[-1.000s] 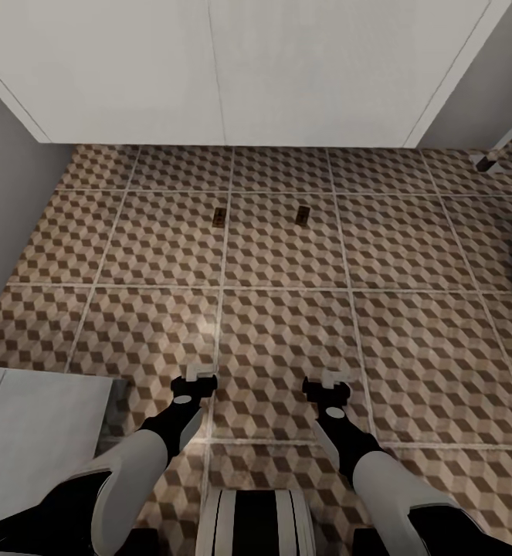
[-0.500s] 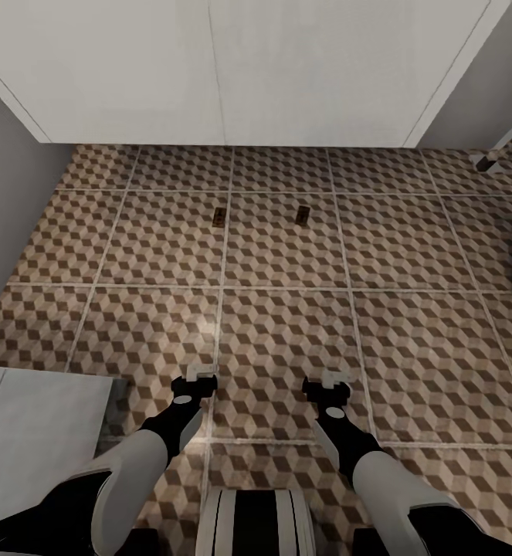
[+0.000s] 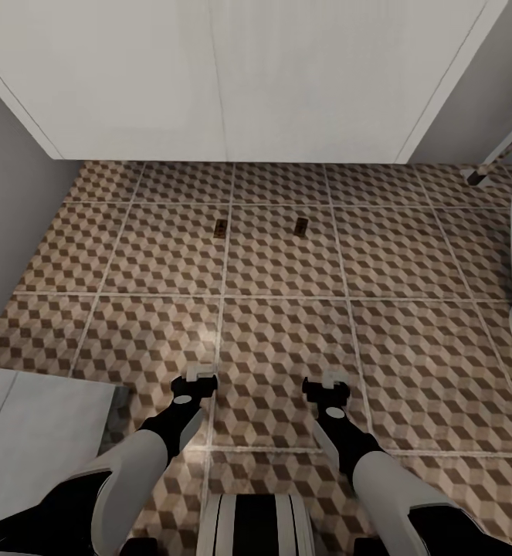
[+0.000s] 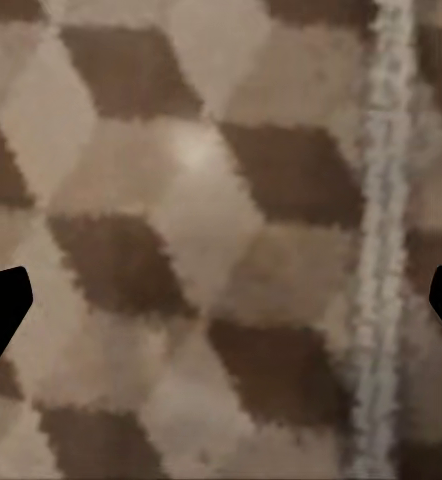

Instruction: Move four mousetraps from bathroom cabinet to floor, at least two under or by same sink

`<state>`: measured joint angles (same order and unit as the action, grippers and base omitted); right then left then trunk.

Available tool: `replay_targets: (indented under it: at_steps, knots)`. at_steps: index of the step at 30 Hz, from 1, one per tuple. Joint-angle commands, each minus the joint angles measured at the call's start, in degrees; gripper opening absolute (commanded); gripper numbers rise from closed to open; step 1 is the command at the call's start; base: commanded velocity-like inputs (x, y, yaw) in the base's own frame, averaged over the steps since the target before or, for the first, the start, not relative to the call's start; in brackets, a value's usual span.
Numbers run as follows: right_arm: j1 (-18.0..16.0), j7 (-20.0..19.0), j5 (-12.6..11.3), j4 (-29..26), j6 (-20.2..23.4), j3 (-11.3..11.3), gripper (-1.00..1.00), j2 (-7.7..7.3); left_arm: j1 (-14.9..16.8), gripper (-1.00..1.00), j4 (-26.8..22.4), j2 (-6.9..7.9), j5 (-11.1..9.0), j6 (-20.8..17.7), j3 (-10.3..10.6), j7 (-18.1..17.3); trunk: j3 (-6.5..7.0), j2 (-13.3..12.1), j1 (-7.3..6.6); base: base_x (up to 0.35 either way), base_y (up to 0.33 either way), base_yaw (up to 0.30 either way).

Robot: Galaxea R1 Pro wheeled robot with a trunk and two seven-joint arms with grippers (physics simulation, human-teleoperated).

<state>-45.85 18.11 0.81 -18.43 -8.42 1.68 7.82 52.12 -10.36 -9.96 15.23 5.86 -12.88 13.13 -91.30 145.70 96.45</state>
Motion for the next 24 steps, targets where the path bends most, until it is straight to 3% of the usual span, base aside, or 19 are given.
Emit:
replay_targets:
  at_steps: [1,24]
  knots:
    - [0.0,0.3,0.1,0.1,-0.1,0.2,1.00,0.00,0.0,1.00,0.1,-0.04,0.6,0.2,-0.5,0.1,0.20,0.0,-0.03,0.000,0.000,0.000]
    - [0.0,0.3,0.1,-2.1,0.1,0.2,1.00,-0.26,0.1,1.00,0.0,-0.04,0.5,0.9,-0.6,0.1,5.29,-0.3,-0.62,0.000,0.000,0.000]
